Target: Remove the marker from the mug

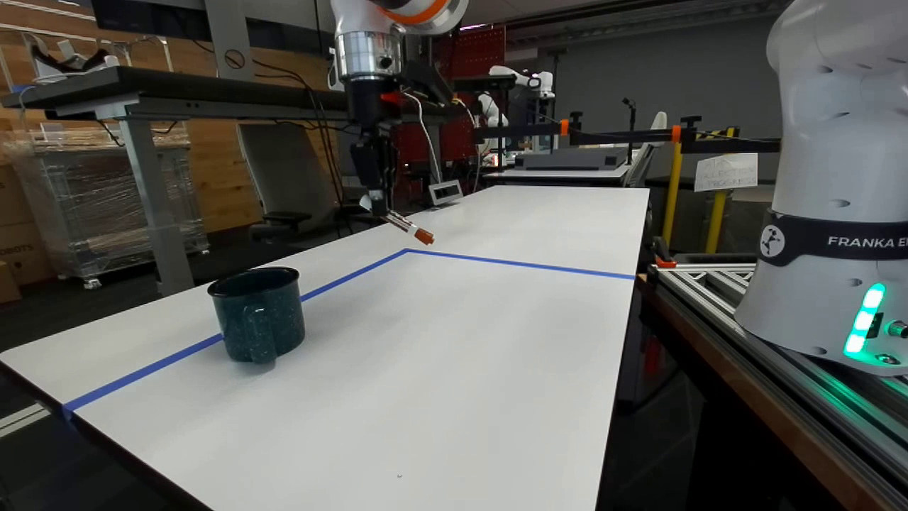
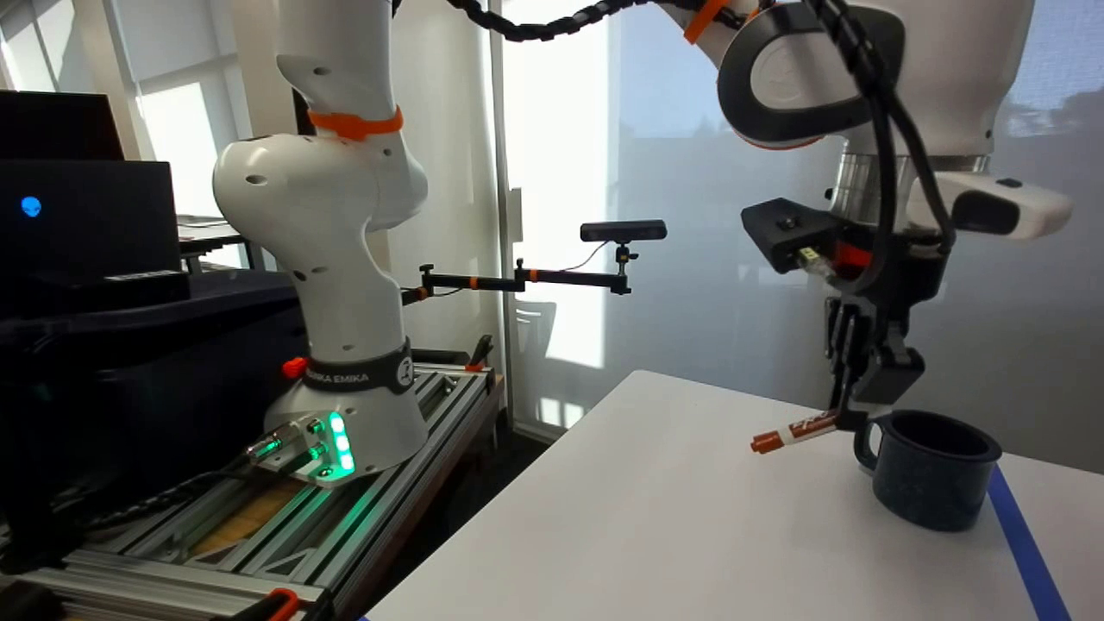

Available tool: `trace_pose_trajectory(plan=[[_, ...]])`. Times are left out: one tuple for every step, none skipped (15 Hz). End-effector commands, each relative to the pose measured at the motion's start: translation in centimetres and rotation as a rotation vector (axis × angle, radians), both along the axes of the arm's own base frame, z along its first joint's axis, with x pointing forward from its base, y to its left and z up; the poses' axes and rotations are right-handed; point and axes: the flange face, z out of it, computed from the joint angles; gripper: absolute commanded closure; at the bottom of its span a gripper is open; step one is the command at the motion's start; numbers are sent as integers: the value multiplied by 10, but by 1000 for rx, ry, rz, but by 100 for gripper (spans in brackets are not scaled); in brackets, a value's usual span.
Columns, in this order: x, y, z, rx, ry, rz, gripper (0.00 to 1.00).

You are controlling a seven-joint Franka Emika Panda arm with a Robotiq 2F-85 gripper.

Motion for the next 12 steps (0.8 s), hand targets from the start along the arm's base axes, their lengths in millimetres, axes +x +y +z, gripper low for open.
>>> trace_pose_trajectory(plan=[[-5,1,-32,3,7,-27,95],[-5,2,-40,3,9,-26,95],[-4,2,-50,2,8,-20,95],[-4,3,-57,1,7,-18,95],[-3,4,-67,0,6,-16,95],[-2,4,-74,-9,6,-9,95],[-1,4,-82,-11,5,-6,95],[-1,4,-89,-14,2,-5,95],[0,3,-96,-22,2,0,95],[0,3,-103,-25,3,5,95],[0,3,-109,-26,2,10,95],[1,2,-115,-31,-1,11,95]])
